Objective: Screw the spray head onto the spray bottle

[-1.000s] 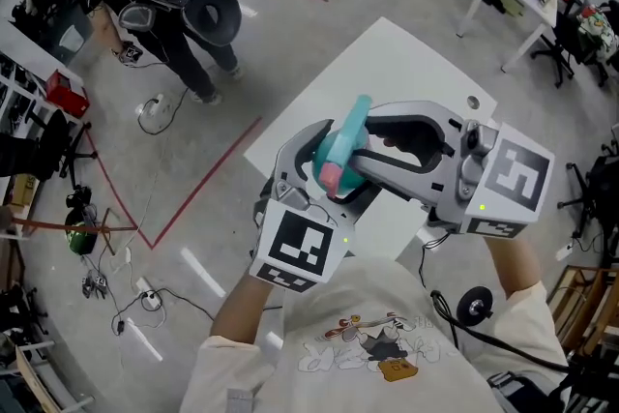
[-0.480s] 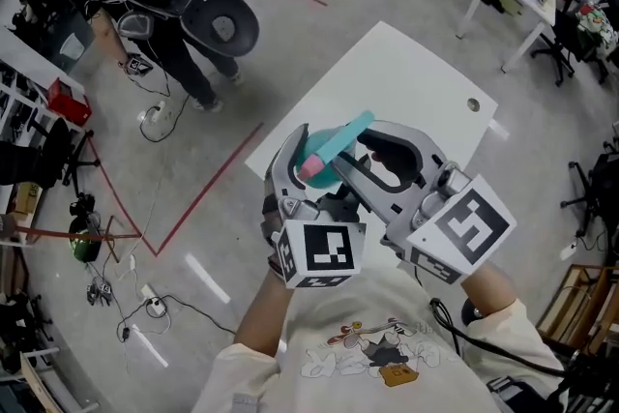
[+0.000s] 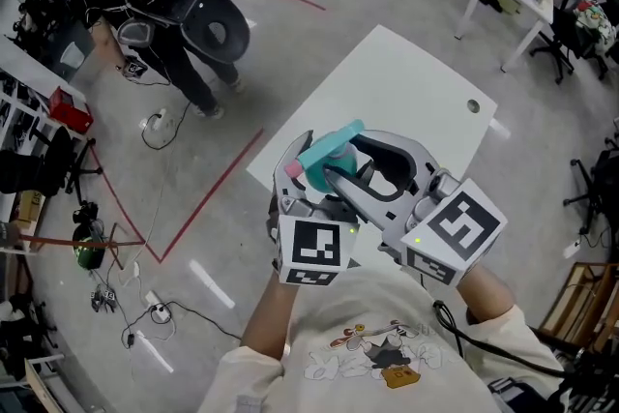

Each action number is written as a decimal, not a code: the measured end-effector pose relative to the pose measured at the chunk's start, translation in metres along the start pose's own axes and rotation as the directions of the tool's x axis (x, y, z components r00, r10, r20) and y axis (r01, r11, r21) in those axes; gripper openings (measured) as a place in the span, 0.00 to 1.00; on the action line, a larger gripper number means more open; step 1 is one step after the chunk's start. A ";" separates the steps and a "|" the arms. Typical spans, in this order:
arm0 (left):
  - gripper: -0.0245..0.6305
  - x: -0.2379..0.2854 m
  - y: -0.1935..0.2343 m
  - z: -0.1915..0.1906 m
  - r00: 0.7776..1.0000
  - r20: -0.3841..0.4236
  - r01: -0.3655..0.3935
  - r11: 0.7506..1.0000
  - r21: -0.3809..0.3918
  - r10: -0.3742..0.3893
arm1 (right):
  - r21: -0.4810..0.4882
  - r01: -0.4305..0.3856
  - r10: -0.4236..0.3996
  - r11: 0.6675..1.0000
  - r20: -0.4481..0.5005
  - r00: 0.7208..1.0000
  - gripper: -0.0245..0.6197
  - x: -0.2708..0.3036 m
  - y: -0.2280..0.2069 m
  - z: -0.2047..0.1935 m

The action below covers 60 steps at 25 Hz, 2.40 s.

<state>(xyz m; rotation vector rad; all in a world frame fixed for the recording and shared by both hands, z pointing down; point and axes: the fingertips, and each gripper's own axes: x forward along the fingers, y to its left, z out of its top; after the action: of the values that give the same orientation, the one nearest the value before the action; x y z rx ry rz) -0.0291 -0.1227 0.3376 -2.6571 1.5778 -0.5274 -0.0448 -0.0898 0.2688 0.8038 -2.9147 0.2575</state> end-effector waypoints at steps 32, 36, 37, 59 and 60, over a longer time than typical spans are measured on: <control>0.65 -0.085 -0.087 0.004 0.613 -0.136 0.787 0.589 0.182 -0.778 | -0.038 -0.908 0.853 0.417 -0.329 0.405 0.37 -0.062 0.082 0.021; 0.65 -0.088 -0.093 0.002 0.574 -0.143 0.816 0.548 0.186 -0.806 | -0.054 -0.919 0.861 0.391 -0.332 0.386 0.25 -0.063 0.083 0.019; 0.65 -0.088 -0.094 0.002 0.566 -0.143 0.821 0.541 0.183 -0.812 | -0.057 -0.921 0.863 0.386 -0.330 0.382 0.25 -0.064 0.083 0.018; 0.65 -0.098 -0.107 0.037 0.477 0.075 0.879 0.475 -0.053 -0.876 | -0.081 -0.914 0.911 0.398 -0.079 0.404 0.24 -0.072 0.070 0.045; 0.65 -0.095 -0.105 0.036 0.499 0.065 0.867 0.496 -0.057 -0.864 | -0.077 -0.908 0.905 0.411 -0.081 0.417 0.24 -0.072 0.067 0.045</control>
<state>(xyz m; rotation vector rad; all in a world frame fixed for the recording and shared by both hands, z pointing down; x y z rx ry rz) 0.0297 0.0043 0.2949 -3.3374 0.0607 -0.3883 -0.0212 -0.0057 0.2051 -0.9260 -2.9427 0.1597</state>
